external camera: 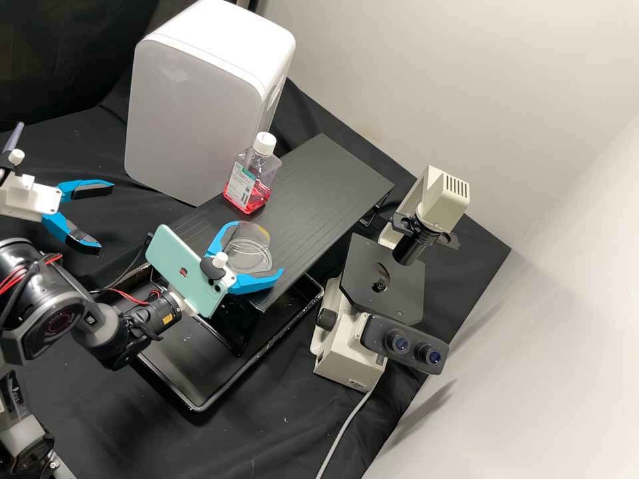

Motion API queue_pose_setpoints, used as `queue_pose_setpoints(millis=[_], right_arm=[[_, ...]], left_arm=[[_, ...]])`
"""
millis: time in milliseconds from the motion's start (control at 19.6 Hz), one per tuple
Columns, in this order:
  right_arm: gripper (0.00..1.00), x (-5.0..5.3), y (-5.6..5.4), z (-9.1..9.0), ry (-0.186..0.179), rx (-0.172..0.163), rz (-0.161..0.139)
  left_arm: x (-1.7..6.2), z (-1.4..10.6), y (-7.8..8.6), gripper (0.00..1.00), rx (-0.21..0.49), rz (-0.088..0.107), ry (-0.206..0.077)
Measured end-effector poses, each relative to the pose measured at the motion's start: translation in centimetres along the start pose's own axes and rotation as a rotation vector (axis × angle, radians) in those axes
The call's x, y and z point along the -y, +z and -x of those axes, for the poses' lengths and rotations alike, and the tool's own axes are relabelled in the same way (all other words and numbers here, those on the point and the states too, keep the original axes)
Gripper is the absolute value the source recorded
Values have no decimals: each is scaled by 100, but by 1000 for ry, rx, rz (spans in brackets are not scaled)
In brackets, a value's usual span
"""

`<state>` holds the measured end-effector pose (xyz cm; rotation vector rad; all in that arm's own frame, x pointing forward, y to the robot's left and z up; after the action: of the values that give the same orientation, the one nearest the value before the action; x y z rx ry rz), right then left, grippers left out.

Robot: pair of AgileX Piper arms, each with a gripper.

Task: Place the lid on the petri dish

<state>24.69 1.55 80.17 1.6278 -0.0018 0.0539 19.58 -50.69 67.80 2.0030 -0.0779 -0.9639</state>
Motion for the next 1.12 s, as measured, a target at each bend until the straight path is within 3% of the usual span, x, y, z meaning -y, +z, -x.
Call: queue_pose_setpoints(millis=[255,408,612,867,1122], right_arm=[[100,-115,-60,115,36,-27,7],[100,-191,-123,195,68,-54,-13],[100,-233,-197,254,90,-86,-16],[100,-106,-311,262,35,-137,40],[100,133,-356,179,-55,-148,71]], left_arm=[[0,0,0,100,0,0,0],[-1,0,-2,100,-2,1,1],[-4,0,-13,100,-14,6,5],[-6,0,-18,100,-19,8,7],[-6,0,-18,100,-19,8,7]])
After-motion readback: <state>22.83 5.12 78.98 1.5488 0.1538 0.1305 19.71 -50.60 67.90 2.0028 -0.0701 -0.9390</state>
